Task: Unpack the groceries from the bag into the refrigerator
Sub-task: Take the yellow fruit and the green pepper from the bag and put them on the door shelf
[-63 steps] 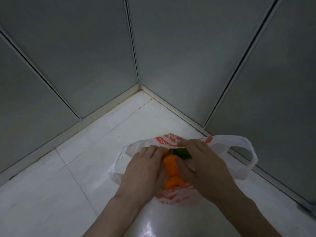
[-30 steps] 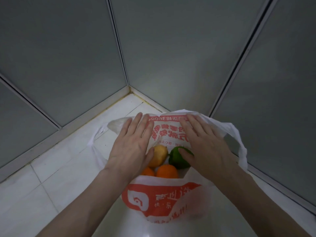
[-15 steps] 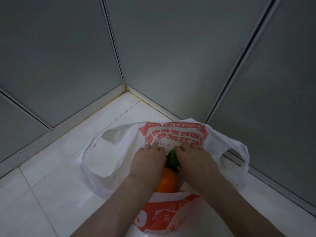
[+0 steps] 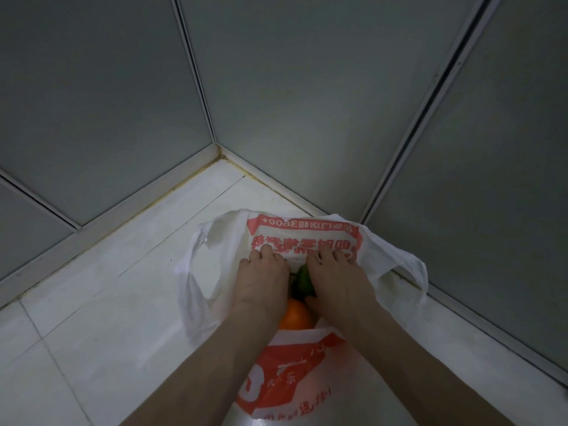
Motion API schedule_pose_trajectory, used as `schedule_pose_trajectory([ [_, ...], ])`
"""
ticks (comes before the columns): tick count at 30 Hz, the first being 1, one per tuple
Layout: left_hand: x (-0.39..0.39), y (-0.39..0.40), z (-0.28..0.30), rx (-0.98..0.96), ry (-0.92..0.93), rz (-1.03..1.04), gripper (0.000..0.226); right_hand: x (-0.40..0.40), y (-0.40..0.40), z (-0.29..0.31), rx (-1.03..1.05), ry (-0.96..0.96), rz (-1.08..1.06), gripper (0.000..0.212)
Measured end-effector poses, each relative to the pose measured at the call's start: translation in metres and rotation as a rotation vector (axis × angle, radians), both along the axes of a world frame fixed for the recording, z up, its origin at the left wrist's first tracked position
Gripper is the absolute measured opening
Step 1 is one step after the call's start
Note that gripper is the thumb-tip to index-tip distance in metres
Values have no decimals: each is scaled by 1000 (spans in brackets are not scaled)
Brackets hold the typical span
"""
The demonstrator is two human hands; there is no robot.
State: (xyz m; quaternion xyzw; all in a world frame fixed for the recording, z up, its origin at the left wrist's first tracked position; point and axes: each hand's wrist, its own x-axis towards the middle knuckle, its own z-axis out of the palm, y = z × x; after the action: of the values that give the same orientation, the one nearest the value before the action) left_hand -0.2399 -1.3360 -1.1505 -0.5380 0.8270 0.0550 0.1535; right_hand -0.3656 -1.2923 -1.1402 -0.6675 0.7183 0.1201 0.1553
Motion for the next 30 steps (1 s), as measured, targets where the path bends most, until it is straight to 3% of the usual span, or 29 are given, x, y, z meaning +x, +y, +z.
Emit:
schedule_pose_trajectory([
  [13,13,23,26,-97,327,83,62,-1,30,30,-211,-121,-66,71],
  [30,28,70,62,-100,616,163,58,1,81,76,-458,-260,-177,65],
])
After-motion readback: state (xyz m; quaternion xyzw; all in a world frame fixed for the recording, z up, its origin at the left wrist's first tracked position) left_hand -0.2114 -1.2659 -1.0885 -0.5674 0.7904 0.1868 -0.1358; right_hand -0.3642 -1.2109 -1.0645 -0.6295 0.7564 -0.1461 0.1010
